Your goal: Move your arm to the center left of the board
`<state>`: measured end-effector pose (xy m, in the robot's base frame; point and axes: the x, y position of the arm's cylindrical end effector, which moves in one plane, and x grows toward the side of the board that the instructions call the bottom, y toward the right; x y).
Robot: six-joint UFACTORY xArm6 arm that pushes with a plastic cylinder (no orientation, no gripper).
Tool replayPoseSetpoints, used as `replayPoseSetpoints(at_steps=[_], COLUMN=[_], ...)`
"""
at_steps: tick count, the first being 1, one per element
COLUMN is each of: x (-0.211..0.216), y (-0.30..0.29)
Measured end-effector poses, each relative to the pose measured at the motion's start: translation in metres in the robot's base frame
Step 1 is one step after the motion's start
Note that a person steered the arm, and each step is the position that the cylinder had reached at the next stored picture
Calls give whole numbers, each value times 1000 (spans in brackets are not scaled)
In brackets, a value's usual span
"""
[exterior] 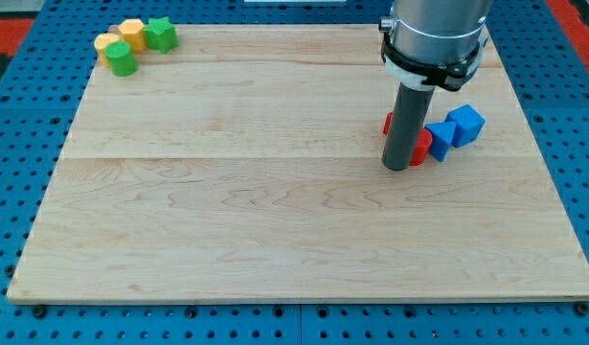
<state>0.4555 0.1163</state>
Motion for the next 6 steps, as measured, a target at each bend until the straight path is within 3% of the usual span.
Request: replayPoseSetpoints(at_steps=[1,2,4,6], x=[0,-8,-58,-63], y=[1,-65,-274,-302])
